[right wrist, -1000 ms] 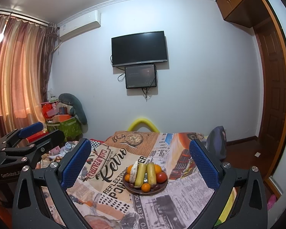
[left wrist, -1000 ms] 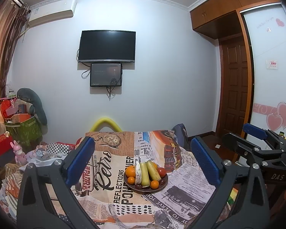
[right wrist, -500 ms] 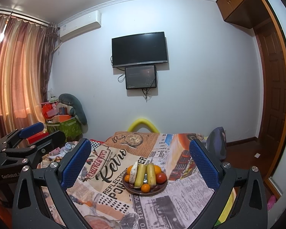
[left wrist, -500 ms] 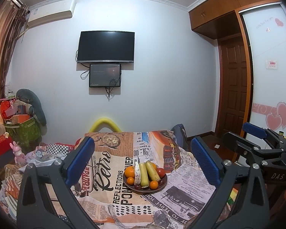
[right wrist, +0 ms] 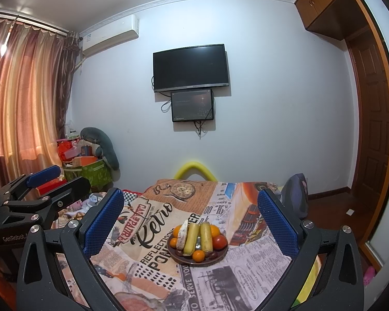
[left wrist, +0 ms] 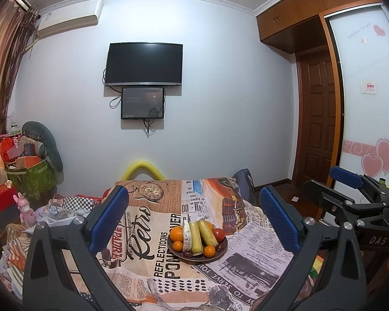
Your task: Organize fruits
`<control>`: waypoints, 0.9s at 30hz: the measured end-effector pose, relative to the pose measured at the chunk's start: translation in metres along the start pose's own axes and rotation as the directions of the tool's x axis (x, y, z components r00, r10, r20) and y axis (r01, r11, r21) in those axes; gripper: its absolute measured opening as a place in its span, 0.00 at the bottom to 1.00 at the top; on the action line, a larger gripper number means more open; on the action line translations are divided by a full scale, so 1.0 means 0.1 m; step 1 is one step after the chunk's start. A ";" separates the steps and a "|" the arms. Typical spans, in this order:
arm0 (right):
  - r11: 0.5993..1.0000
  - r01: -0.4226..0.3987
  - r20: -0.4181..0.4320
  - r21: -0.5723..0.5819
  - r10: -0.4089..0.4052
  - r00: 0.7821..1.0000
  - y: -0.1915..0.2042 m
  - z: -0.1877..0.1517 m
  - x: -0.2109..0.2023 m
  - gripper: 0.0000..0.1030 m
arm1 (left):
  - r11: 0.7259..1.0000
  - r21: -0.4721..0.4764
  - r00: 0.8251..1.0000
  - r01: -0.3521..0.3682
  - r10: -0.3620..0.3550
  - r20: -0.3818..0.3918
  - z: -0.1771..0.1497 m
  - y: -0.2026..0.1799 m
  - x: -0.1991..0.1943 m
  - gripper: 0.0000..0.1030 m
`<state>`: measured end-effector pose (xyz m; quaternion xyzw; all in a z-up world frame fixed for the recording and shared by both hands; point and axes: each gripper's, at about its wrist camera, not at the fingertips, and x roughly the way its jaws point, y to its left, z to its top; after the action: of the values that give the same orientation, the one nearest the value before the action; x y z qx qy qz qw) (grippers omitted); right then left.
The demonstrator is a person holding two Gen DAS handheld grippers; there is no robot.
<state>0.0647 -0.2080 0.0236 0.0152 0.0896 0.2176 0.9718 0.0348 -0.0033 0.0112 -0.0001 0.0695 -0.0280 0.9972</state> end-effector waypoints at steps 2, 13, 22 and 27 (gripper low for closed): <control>1.000 -0.001 0.000 0.001 0.001 1.000 0.00 0.00 0.00 1.00 | 1.000 0.001 1.000 -0.001 0.001 0.001 0.01 0.00 0.00 0.99; 1.000 -0.001 0.001 0.000 0.001 1.000 0.00 0.01 0.00 1.00 | 1.000 -0.016 1.000 0.006 -0.006 -0.007 0.02 0.03 0.01 0.99; 1.000 0.003 0.003 -0.001 -0.003 1.000 -0.01 0.02 0.00 1.00 | 1.000 -0.005 0.999 0.026 -0.027 -0.018 0.01 0.01 0.04 0.99; 1.000 0.007 -0.001 0.003 -0.007 1.000 -0.04 0.01 0.01 1.00 | 0.999 -0.006 0.999 0.033 -0.033 -0.023 0.00 0.01 0.05 0.99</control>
<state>0.0675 -0.2110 0.0237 0.0164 0.0906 0.2142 0.9724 0.0398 -0.0027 0.0103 -0.0038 0.0810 -0.0444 0.9957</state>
